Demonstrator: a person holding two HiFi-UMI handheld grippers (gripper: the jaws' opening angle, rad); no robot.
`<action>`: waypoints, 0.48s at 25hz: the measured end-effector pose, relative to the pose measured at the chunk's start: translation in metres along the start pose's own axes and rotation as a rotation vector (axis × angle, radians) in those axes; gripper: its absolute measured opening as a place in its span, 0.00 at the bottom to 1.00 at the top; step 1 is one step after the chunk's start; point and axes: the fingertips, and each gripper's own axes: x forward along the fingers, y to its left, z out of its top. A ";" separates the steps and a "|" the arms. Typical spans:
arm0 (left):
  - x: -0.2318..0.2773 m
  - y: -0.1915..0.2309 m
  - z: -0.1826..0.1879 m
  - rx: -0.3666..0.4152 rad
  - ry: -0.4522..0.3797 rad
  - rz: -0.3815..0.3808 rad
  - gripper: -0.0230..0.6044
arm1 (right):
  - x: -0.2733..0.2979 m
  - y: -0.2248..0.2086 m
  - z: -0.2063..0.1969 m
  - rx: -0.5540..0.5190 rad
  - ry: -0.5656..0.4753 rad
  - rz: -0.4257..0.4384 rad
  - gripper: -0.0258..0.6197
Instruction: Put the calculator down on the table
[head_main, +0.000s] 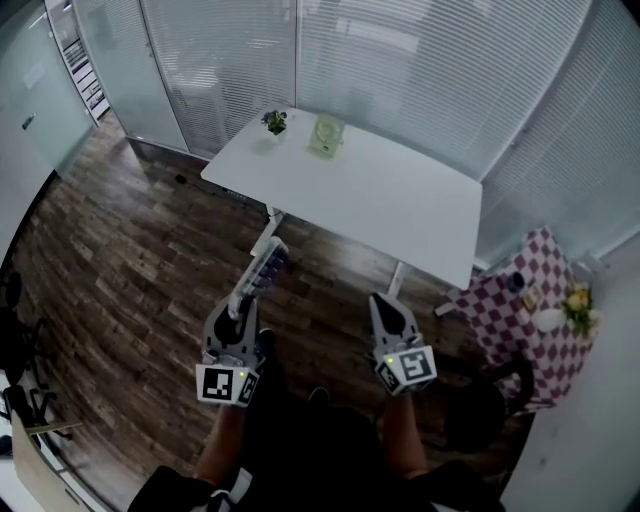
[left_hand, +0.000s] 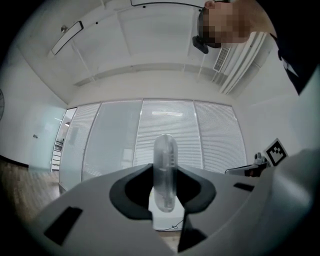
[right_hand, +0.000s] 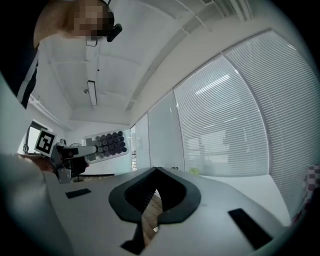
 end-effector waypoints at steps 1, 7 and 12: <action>0.006 0.004 -0.001 -0.006 -0.002 -0.004 0.20 | 0.006 0.001 0.002 0.002 -0.001 0.002 0.05; 0.044 0.032 -0.009 -0.032 0.001 -0.037 0.20 | 0.048 -0.007 0.011 -0.032 -0.003 -0.045 0.05; 0.078 0.067 -0.008 -0.041 -0.004 -0.034 0.20 | 0.085 -0.019 0.018 -0.055 -0.009 -0.076 0.05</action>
